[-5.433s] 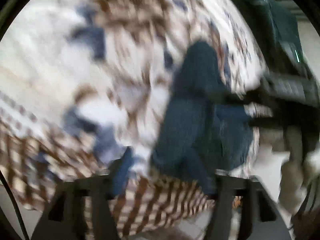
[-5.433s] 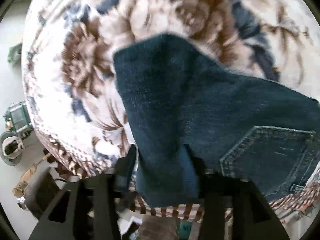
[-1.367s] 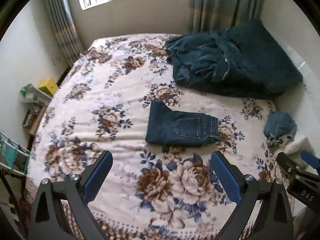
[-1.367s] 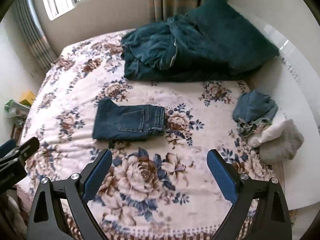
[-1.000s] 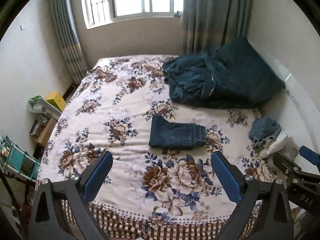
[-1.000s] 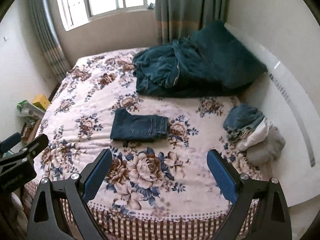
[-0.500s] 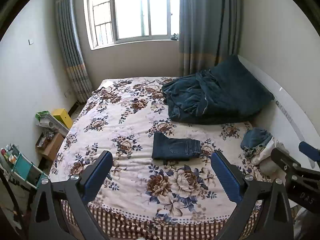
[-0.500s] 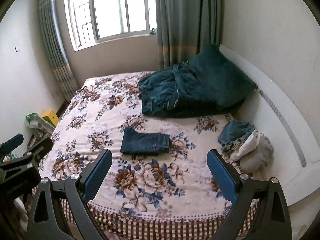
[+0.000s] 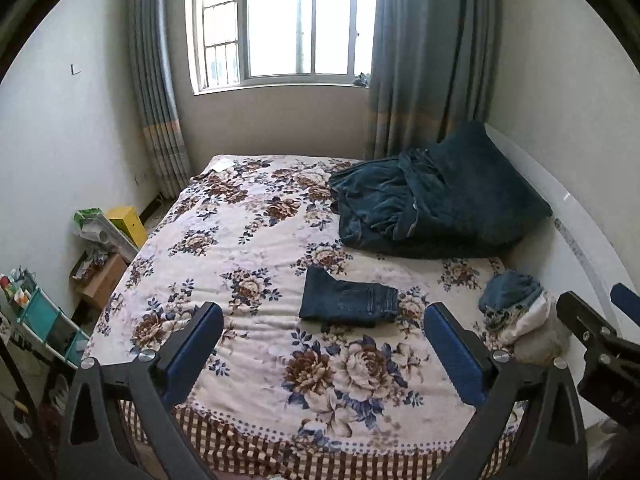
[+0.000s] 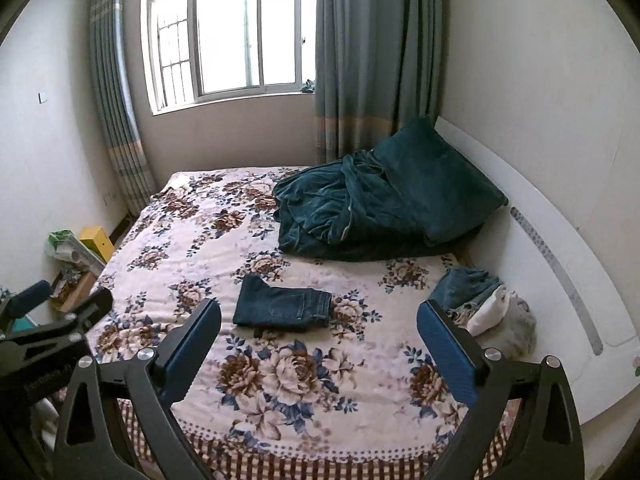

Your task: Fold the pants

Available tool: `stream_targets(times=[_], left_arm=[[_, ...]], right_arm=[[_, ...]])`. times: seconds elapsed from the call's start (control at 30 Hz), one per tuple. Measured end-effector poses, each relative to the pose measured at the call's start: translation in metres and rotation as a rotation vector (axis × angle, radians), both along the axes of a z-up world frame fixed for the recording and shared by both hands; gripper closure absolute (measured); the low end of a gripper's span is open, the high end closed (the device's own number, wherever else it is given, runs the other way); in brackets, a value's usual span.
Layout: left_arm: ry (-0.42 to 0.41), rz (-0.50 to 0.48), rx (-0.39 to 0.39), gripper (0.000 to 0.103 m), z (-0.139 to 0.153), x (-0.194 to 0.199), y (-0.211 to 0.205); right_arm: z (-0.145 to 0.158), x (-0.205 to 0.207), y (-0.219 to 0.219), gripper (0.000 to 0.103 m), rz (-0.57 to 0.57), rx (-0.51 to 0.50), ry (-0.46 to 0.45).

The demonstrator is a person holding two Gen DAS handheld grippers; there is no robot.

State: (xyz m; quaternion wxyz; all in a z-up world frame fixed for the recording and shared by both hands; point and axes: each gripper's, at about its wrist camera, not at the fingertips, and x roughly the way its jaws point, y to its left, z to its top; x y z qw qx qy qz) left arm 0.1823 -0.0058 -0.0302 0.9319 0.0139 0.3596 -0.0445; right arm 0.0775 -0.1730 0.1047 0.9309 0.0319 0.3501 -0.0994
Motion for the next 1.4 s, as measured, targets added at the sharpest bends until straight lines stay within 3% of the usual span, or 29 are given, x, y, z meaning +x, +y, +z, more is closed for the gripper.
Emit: stream_targets(times=[0.63, 1.4], left_arm=[[0.032, 0.038, 0.047, 0.0, -0.046, 0.039, -0.012], [0.049, 0.027, 0.062, 0.0, -0.061, 0.045, -0.013]], right_arm=[[-0.081, 0.066, -0.015, 0.002, -0.031, 0.016, 0.02], [-0.106, 0.06, -0.015, 0.002, -0.03, 0.015, 0.044]])
